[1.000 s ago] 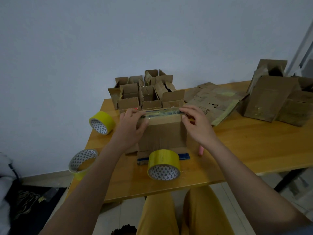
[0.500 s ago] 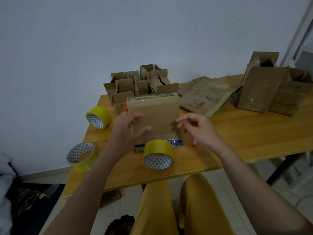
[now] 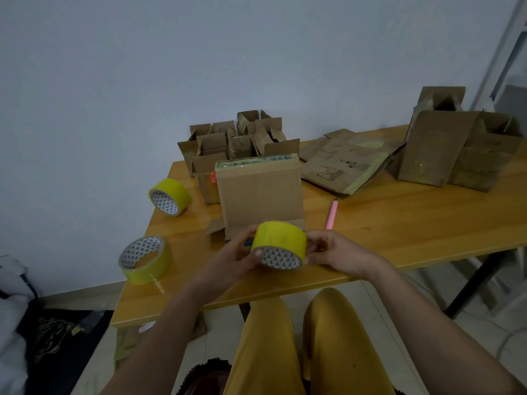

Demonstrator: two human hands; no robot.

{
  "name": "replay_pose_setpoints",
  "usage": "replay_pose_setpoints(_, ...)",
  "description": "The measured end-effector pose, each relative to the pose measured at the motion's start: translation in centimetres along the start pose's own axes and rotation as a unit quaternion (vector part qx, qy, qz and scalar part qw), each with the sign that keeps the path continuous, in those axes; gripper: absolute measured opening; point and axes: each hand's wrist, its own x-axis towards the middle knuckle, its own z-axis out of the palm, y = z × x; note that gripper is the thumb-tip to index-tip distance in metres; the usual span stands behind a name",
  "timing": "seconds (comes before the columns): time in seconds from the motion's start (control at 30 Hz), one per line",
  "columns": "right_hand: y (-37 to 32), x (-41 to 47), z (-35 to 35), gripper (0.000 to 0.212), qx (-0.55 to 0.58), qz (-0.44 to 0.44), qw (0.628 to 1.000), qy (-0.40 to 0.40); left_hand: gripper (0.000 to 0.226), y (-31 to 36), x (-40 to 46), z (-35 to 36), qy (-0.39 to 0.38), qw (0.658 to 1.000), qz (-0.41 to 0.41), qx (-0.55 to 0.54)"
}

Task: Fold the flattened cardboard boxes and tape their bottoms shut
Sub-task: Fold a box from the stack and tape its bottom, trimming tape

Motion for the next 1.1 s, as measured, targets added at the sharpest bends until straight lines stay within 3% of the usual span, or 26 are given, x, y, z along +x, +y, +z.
replay_pose_setpoints(0.1, -1.7, -0.3, -0.6, 0.027, 0.077, -0.037, 0.996, 0.034, 0.043, 1.3, 0.9, 1.0, 0.001, 0.979, -0.012, -0.202)
replay_pose_setpoints(0.2, -4.3, -0.2, -0.9, 0.026, 0.041, -0.038, 0.997, 0.049, 0.046, 2.8, 1.8, 1.2, 0.017, 0.967, 0.014, -0.253)
replay_pose_setpoints(0.33, -5.6, 0.0, -0.5, 0.023, 0.082, -0.016, 0.995, 0.058, 0.047, 5.0, 2.3, 0.9, 0.047, 0.948, 0.037, -0.313)
replay_pose_setpoints(0.43, -5.8, 0.5, -0.1, 0.032, 0.116, 0.015, 0.992, 0.048, 0.036, 6.6, 2.7, 0.4, 0.073, 0.941, 0.038, -0.327)
replay_pose_setpoints(0.57, -7.7, 1.5, 0.3, 0.039, 0.143, 0.008, 0.988, 0.063, 0.043, 9.3, 3.5, -0.5, 0.072, 0.936, 0.028, -0.345)
replay_pose_setpoints(0.73, -10.1, 3.6, -0.8, 0.029, 0.194, 0.000, 0.967, 0.166, 0.038, 11.9, 4.8, -1.6, 0.046, 0.940, -0.007, -0.338)
replay_pose_setpoints(0.97, -12.2, 6.1, -2.8, 0.013, 0.200, -0.007, 0.965, 0.171, 0.057, 14.3, 6.6, -3.4, 0.014, 0.942, -0.005, -0.336)
replay_pose_setpoints(1.1, -13.0, 7.5, -3.4, 0.012, 0.183, -0.007, 0.961, 0.205, 0.036, 14.7, 7.6, -4.0, 0.014, 0.957, 0.016, -0.289)
